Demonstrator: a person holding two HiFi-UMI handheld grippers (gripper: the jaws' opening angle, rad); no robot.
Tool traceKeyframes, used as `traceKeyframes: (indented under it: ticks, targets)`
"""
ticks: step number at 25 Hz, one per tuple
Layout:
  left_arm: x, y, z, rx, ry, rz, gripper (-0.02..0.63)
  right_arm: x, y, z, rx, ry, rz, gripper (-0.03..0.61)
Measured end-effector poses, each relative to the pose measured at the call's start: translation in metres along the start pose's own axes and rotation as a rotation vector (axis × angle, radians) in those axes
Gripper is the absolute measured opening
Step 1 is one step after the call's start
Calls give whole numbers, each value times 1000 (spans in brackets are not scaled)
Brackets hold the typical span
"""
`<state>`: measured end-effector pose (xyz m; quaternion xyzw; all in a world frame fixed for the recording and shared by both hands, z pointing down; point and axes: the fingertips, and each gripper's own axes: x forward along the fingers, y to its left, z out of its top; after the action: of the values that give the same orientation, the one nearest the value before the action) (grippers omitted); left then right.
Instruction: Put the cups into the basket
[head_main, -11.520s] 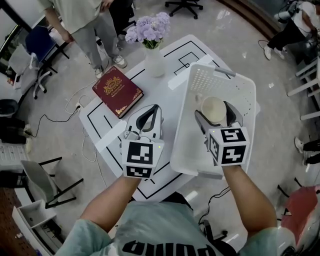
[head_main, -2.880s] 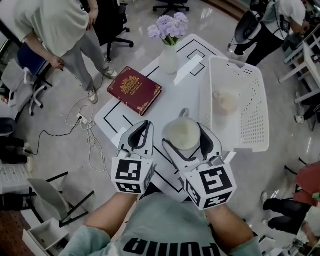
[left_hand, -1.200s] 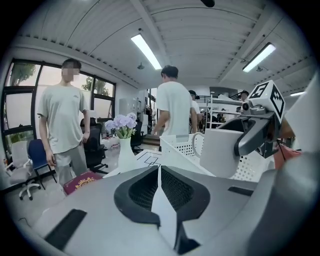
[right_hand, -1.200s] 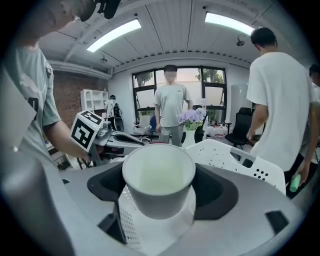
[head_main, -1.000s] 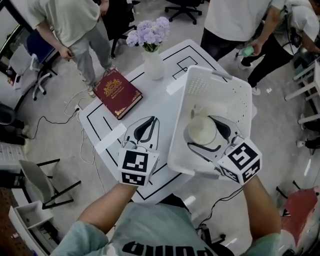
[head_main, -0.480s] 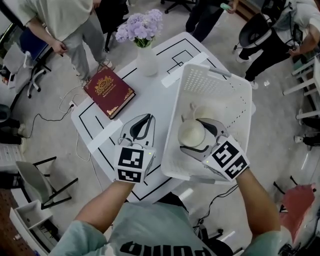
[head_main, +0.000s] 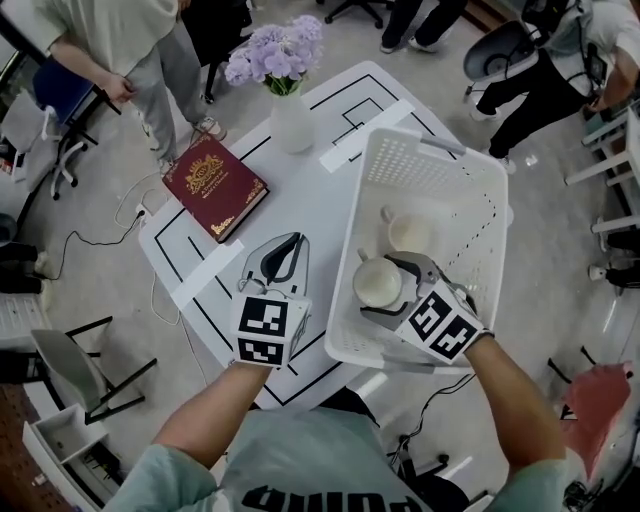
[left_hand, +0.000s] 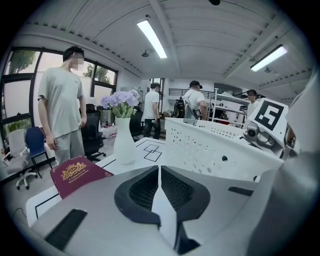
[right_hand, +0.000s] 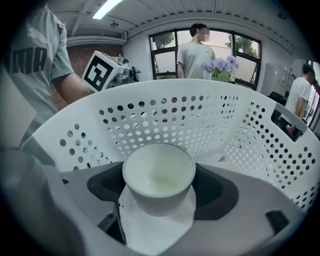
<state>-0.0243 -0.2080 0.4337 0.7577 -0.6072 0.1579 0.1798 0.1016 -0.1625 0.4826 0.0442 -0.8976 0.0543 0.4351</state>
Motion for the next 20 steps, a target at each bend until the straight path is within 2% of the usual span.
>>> traceKeyframes:
  ticks: [8,20]
  targets:
    - [6,-1,-9,-10,11,-9,8,16,-2,-18,-12,84,1,390]
    - [6,-3,-13,-21,9,-20,8,27,-2,-33,-28,153,-7,390]
